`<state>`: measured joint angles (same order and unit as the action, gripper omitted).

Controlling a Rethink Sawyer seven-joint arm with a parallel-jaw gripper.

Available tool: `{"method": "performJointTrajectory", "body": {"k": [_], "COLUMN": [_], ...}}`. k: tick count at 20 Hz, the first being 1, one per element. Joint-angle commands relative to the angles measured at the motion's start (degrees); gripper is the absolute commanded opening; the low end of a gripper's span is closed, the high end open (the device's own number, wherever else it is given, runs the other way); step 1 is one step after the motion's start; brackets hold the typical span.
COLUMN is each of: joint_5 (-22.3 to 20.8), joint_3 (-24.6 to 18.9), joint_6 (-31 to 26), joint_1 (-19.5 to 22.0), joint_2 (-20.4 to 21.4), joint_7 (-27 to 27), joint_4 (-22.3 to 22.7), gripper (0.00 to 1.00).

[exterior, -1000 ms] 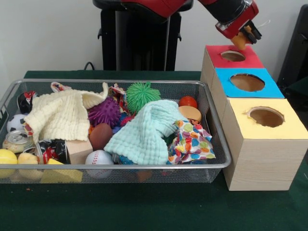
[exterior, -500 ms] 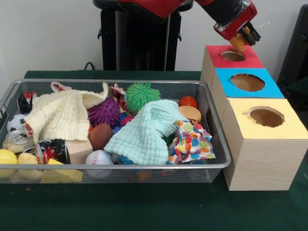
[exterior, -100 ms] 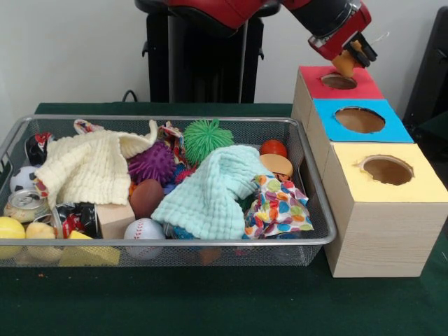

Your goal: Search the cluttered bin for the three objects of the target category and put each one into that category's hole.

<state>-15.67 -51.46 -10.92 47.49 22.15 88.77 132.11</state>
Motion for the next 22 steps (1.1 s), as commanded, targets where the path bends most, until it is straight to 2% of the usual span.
{"method": "performJointTrajectory", "body": {"k": [1,13,22], "joint_5": [-3.47,-6.44,-7.94], "joint_3": [-0.79,-0.97,-1.93], "joint_6": [3.77,6.19,2.60], "joint_1": [1.39,1.45,3.27], "joint_2": [-2.82,-5.24,-7.07], "joint_7": [1.86,2.39,0.29], "joint_4": [-10.35,-11.77,-13.87], "gripper": [0.00,0.00,0.00]}}
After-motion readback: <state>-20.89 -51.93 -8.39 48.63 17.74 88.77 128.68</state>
